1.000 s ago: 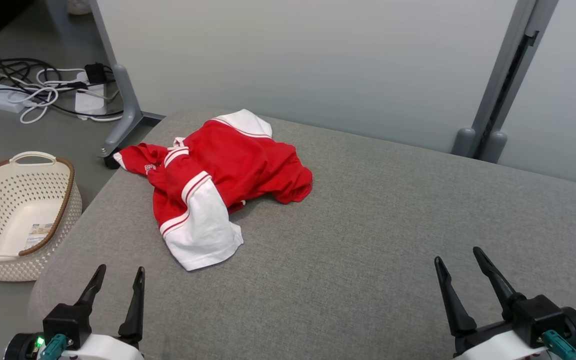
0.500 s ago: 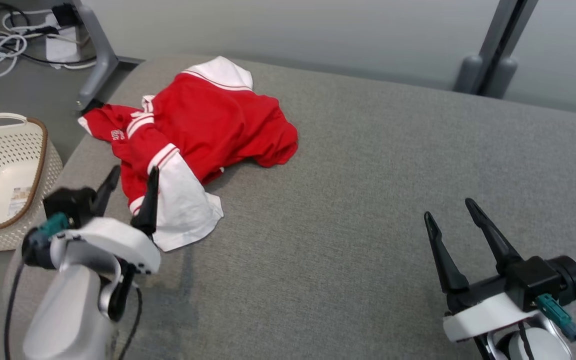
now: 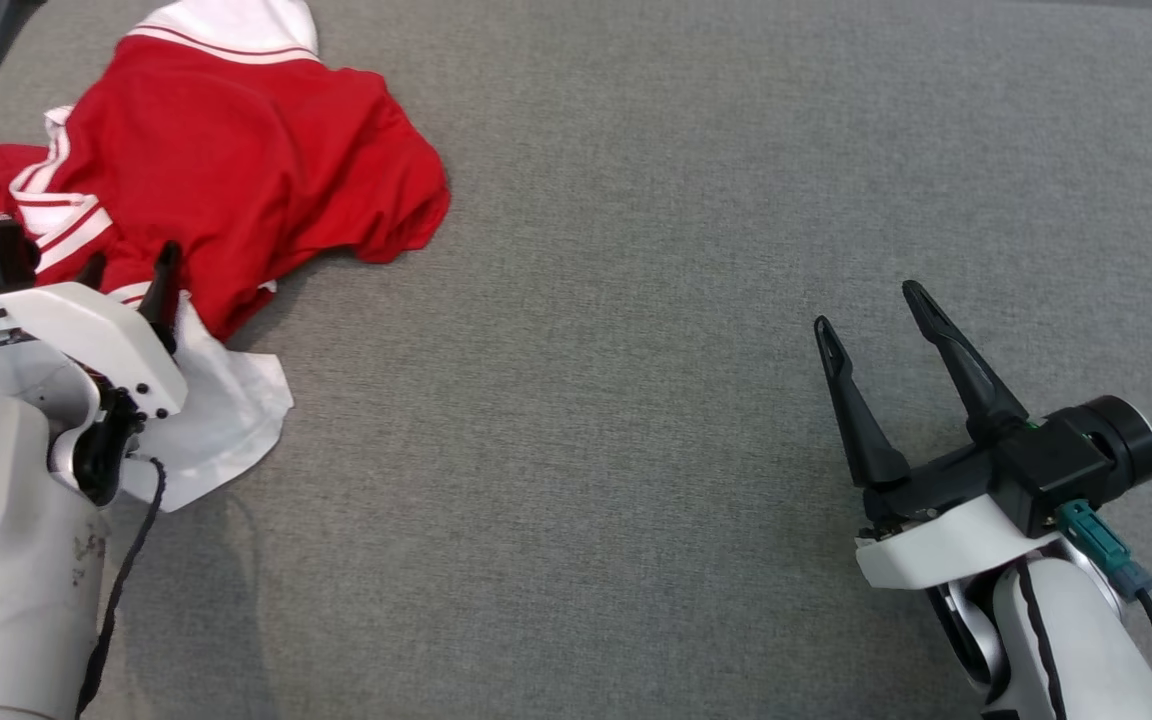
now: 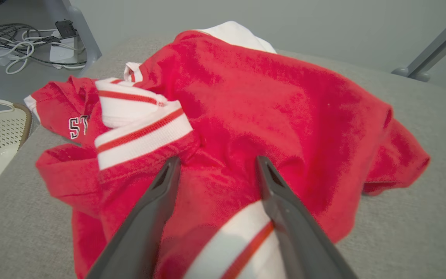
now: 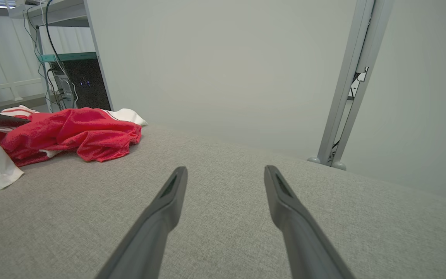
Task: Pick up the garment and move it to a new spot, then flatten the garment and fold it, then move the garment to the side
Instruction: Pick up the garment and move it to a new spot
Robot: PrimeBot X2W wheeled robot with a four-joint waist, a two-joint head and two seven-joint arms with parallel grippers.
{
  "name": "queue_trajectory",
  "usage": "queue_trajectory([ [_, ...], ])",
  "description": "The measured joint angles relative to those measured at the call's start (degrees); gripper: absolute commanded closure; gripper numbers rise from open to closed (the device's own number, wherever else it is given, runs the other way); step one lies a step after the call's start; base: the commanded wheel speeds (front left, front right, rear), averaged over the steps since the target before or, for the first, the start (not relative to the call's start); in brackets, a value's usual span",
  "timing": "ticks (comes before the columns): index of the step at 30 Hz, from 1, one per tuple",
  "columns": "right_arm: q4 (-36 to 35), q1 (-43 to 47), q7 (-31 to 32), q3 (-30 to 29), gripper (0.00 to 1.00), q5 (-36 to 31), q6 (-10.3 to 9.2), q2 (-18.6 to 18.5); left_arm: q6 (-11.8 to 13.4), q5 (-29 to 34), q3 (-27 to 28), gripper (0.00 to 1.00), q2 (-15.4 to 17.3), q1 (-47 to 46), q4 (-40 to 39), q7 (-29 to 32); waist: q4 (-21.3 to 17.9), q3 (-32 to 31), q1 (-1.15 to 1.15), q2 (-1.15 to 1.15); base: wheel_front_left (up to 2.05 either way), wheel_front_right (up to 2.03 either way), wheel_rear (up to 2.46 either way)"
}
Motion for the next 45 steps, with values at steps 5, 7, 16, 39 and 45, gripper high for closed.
queue_trajectory([
  [5,0.5,-1.1,0.0,1.0,0.0,0.1,0.0,0.2,0.0,-1.2,-2.1,0.07,1.3,-0.9,2.2,0.5,-2.4,1.6,0.0,0.0,0.0,0.0,0.0],
  [7,0.7,-1.0,0.0,1.0,0.0,0.2,0.0,0.3,0.0,-2.6,-3.1,0.25,1.4,-0.9,2.9,0.6,-3.2,1.9,0.0,0.0,0.0,0.0,0.0],
  [16,1.5,-1.8,0.0,0.5,0.0,0.4,0.0,0.5,0.0,-5.9,-8.4,1.0,2.5,-1.9,5.0,1.4,-3.3,1.0,0.0,0.0,0.0,0.0,0.0],
  [39,0.8,5.2,0.0,-1.5,0.0,3.9,0.01,0.6,1.1,-17.1,-18.9,1.0,10.2,7.3,-29.6,-0.8,-6.6,-13.3,0.0,0.0,0.0,0.0,0.0],
  [45,0.0,5.6,0.0,-1.6,0.0,4.3,0.01,0.6,3.9,-16.4,-20.8,1.0,9.3,9.1,-46.0,1.7,-12.1,-13.6,0.0,0.0,0.0,0.0,0.0],
])
